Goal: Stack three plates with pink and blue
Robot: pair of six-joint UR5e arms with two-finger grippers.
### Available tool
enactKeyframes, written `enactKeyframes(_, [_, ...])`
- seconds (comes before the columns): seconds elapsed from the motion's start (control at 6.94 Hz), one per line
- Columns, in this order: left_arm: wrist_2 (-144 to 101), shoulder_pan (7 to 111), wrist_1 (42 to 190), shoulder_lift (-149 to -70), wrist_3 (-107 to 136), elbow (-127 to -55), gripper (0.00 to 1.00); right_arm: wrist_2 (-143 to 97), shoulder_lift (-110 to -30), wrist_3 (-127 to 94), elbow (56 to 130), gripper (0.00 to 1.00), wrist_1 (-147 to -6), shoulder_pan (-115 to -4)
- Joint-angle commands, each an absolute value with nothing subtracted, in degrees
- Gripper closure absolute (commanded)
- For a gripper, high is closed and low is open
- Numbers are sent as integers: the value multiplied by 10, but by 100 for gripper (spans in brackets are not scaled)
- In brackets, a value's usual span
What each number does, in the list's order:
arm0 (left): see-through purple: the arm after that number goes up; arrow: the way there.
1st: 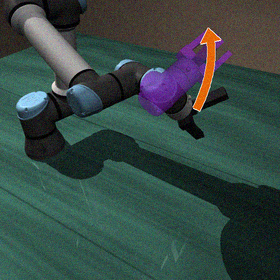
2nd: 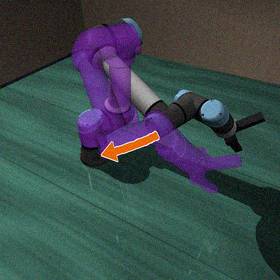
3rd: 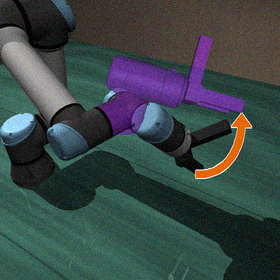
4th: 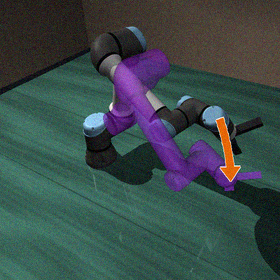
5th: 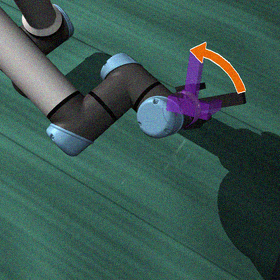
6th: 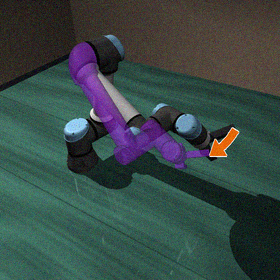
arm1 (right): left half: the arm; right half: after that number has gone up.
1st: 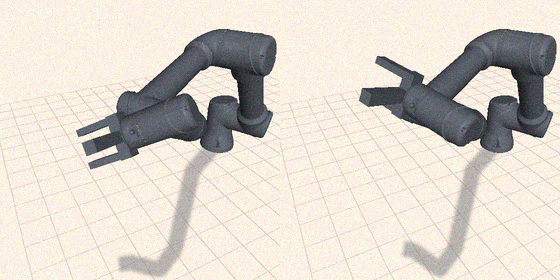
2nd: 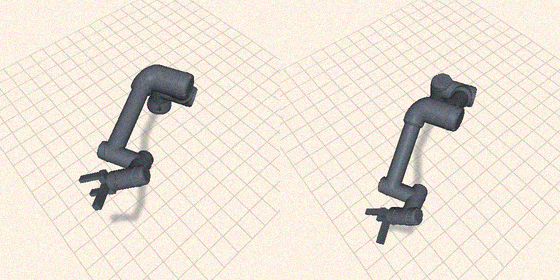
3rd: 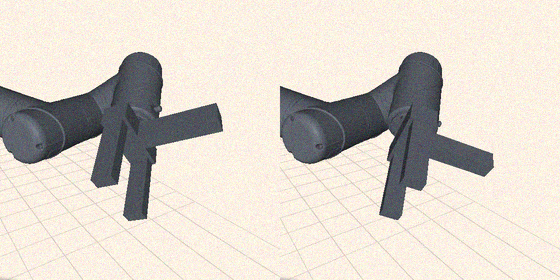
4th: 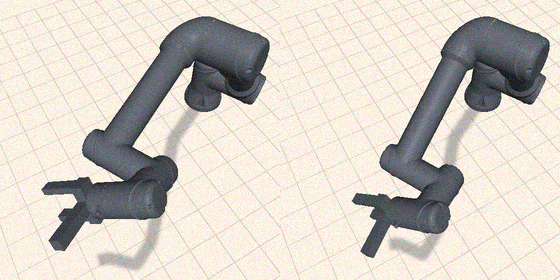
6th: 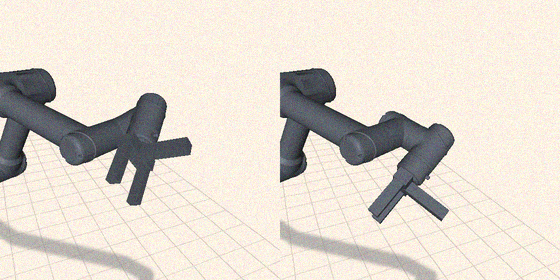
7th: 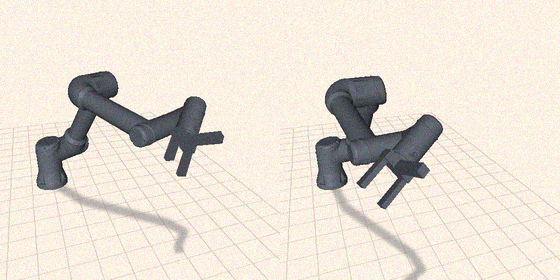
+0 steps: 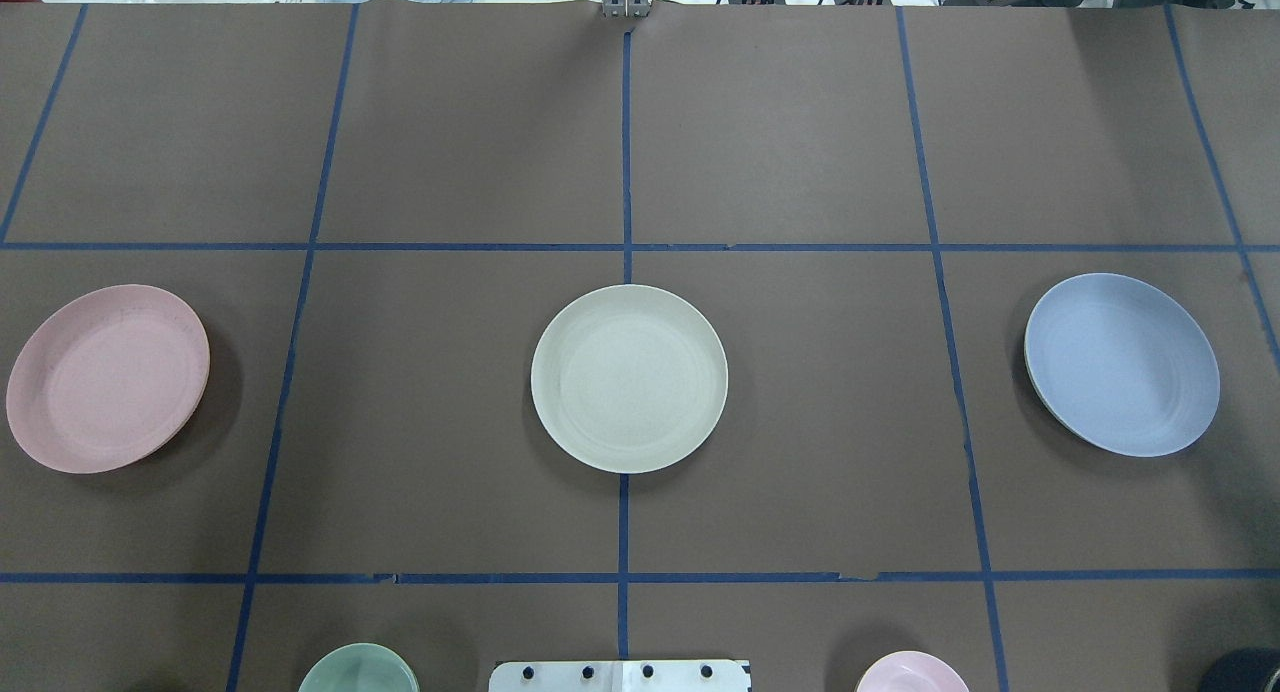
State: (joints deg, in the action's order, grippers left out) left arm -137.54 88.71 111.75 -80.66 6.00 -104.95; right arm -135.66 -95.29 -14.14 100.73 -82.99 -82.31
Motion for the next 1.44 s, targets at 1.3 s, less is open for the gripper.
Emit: enactKeyframes(1.3, [-1392,787,1122,-798,134,-1010,1,-1349,-958,-142,1015,0,-845,-813])
